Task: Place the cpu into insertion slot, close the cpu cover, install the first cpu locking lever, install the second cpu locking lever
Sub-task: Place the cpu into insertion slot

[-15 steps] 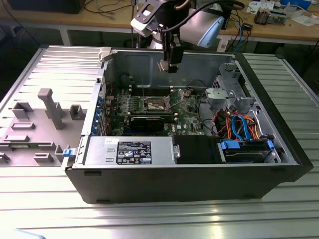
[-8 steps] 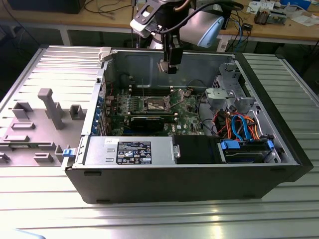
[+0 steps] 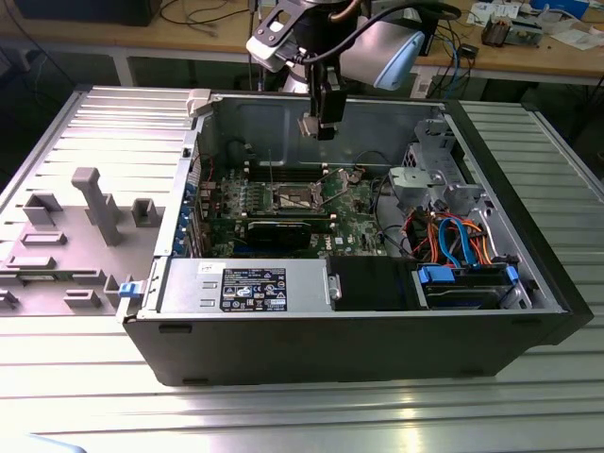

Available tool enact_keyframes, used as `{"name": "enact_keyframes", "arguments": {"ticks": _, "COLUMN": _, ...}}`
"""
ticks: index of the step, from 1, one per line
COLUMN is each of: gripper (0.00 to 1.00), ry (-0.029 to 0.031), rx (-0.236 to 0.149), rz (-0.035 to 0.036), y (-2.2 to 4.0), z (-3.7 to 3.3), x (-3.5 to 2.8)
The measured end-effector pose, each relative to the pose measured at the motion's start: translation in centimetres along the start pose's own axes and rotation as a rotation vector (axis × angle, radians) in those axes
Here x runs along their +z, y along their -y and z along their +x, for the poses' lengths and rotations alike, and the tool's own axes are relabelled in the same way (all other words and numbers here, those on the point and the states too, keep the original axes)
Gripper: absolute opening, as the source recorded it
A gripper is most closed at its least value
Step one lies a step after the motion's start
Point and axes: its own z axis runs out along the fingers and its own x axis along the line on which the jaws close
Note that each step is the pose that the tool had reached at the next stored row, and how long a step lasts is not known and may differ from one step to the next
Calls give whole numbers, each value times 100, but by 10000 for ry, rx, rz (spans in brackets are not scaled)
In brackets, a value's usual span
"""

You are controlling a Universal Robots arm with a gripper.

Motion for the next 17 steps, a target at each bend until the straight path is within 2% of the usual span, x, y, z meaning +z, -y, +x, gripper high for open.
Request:
{"name": "enact_keyframes", "arguments": {"ticks": 6, "gripper": 55, "ry": 19, "rx": 235, "rz": -5, "y": 0, "z": 0, "x": 3}}
{"name": "enact_keyframes", "arguments": {"ticks": 14, "gripper": 55, "ry": 89, "rx": 1026, "rz": -19, "y": 1, "z": 0, "x": 13}}
{"name": "enact_keyframes", "arguments": {"ticks": 17, "gripper": 55, "ry": 99, "rx": 1134, "rz": -21, "y": 2, "z": 0, "x": 13}}
